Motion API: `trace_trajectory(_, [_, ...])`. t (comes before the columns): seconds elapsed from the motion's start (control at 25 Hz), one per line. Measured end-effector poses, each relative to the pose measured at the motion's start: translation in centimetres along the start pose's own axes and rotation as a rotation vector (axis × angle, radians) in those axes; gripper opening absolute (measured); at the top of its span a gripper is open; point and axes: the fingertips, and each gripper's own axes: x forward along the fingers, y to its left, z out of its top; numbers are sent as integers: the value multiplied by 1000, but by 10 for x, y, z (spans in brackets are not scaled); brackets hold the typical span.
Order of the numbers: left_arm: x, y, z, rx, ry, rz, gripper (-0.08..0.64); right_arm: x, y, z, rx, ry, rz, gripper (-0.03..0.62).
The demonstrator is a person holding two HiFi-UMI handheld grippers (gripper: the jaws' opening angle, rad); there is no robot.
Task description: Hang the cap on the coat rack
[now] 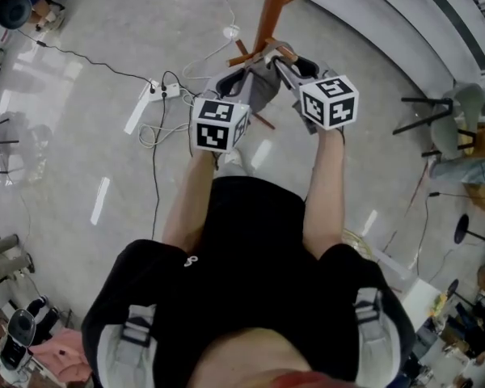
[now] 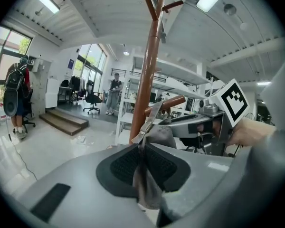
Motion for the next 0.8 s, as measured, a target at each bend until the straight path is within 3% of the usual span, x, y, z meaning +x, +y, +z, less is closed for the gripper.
trace_trajectory(0.36, [13,11,-7,13,-7,-10,48,25,-8,-6,28,-52,26,119])
trace_trajectory(0.64, [-11,8,-10,155,71,-140,95,0,-26,-14,108,-104,70,190])
trace_trajectory(0.72, [-20,13,5,163,28,-109,95,-17,-42,-7,120,-142,33,182])
trace_trajectory(0.8, [-26,13,35,134,-81,-68,94,-36,-56,13,112,-215,-10,136])
